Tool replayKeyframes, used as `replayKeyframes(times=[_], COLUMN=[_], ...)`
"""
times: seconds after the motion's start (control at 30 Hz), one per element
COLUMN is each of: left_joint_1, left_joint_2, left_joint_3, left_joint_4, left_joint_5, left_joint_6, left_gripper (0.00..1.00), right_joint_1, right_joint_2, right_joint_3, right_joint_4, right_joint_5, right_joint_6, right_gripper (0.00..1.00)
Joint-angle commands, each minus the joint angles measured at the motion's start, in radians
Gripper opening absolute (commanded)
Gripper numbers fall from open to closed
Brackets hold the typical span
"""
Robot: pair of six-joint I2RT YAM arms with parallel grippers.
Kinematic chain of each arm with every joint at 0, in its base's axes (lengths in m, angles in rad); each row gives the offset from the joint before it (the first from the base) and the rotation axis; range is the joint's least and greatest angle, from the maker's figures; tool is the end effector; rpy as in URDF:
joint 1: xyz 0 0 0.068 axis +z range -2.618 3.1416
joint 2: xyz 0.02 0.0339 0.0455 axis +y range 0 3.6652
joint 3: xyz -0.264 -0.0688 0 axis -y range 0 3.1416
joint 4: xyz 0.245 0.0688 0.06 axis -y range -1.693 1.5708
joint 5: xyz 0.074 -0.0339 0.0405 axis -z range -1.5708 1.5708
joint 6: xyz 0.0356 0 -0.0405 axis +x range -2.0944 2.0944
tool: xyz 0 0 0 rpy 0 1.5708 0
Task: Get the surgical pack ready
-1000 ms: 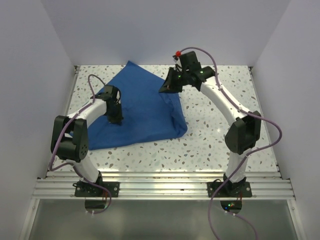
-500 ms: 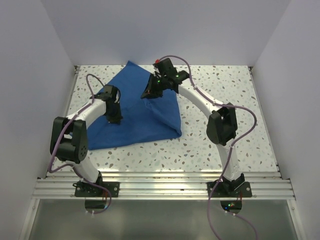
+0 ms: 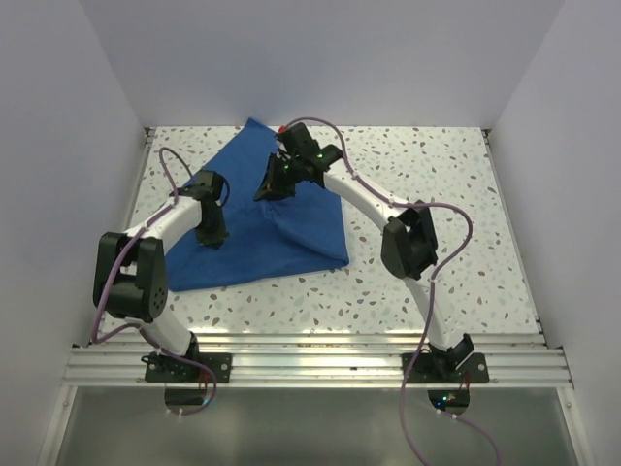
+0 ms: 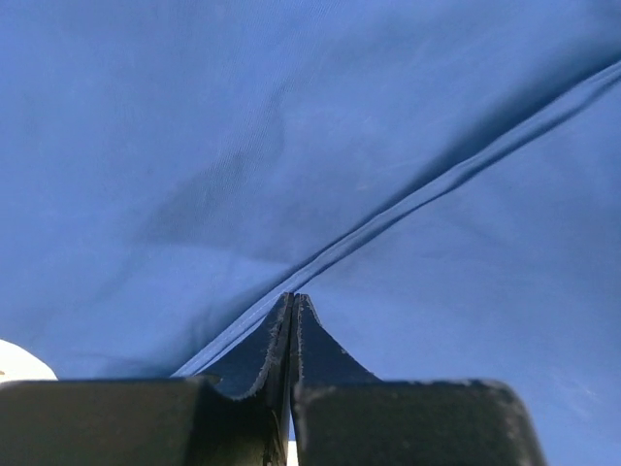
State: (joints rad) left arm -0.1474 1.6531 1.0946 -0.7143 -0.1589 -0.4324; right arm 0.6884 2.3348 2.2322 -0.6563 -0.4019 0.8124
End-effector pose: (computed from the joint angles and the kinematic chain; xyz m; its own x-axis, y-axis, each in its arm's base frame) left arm 0.3107 -0.0404 0.1933 -0.9000 -0.2847 -0.3300 -0.3063 0.9518 0.0143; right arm 0.4004 0.3474 0.2653 -0.9490 0.0844 -0.3036 -0.1671 0.6822 0.7119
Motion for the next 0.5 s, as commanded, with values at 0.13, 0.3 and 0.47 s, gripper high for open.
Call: replayKeyframes(times=[0.13, 0.3, 0.47], left_joint_1=[0.020, 0.026, 0.029], left_joint_2=[0.057, 0.048, 0.050], left_joint_3=[-0.067, -0.088, -0.090], left_joint_4=[0.058, 0.090, 0.087], left_joint_5=[-0.018, -0.019, -0.025], left_joint_6=[-0.028, -0.039, -0.043], left_gripper=[0.00, 0.00, 0.00], right_joint_1=[0.066, 0.088, 0.092], right_joint_2=[0.049, 0.081, 0.129], right_joint_3=[0.124, 0.127, 0.138], right_joint_4=[0.101, 0.119, 0.129], right_joint_5=[-0.072, -0.091, -0.092], right_joint_6=[0.057, 0.090, 0.119], right_gripper=[0.00, 0.00, 0.00])
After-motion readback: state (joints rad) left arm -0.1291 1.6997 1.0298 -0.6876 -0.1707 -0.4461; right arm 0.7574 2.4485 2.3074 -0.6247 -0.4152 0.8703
